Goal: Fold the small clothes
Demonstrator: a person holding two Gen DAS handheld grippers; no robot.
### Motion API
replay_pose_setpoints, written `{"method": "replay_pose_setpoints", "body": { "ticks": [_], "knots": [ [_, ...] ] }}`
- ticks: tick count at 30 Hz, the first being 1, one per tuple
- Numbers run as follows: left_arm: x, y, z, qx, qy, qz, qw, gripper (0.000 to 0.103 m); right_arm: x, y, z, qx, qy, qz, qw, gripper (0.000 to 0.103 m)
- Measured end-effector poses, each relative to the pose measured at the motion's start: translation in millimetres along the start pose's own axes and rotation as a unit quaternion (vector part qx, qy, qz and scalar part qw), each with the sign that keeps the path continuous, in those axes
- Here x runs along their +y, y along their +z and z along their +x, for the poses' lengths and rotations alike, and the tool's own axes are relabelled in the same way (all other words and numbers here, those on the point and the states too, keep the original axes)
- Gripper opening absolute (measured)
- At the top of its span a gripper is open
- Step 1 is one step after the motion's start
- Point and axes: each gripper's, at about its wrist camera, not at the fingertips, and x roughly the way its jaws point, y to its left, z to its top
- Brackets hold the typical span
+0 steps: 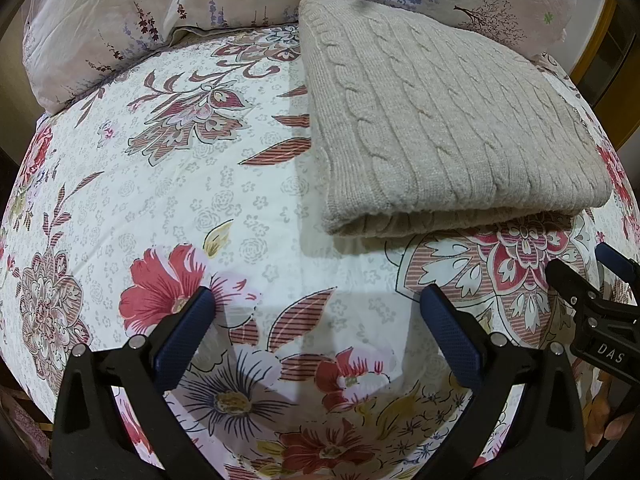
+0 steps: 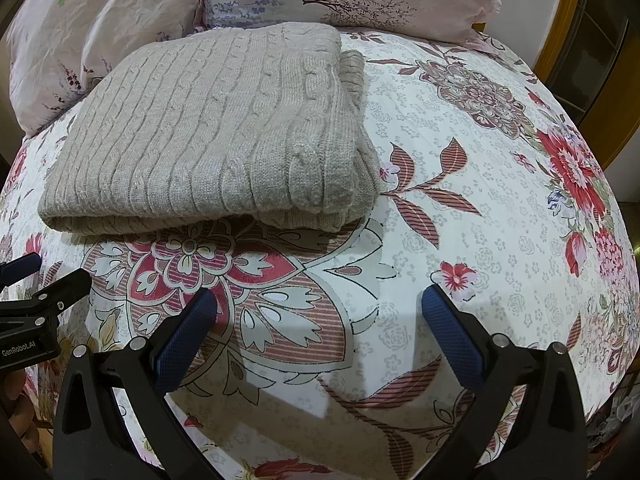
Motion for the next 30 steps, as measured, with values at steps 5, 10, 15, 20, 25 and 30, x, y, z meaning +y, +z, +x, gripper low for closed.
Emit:
{"method": "replay_pose_setpoints", "body": {
  "ticks": [5, 10, 15, 20, 25, 30],
  "knots": [
    [0.9, 1.2, 0.8, 0.004, 0.0, -0.003, 1.0, 0.101, -0.3, -0.1, -0.1, 0.0, 0.0, 0.0, 1.0, 0.102],
    [3.1, 3.6, 2.6, 0.008, 0.001, -0.004, 1.0, 0.101, -0.1, 0.1, -0.1, 0.0, 0.0, 0.0, 1.0, 0.102],
    [2.2, 3.1, 2.2, 0.008, 0.001, -0.003, 1.0, 0.101, -0.2, -0.1, -0.2, 0.0, 0.0, 0.0, 1.0, 0.102],
    [2.7, 3.5, 2.8, 0.004, 0.001, -0.005, 1.0, 0.101, 0.1, 0.0, -0.1, 0.0, 0.0, 0.0, 1.0, 0.102],
    [1.5, 1.7, 1.5, 0.0, 0.002, -0.006, 1.0, 0.101, 0.2, 0.1, -0.1, 0.0, 0.0, 0.001, 1.0, 0.102],
    [1.5, 1.4, 1.1, 0.0, 0.003, -0.005, 1.0, 0.101, 0.1, 0.0, 0.0, 0.0, 0.0, 0.001, 1.0, 0.102]
  ]
}}
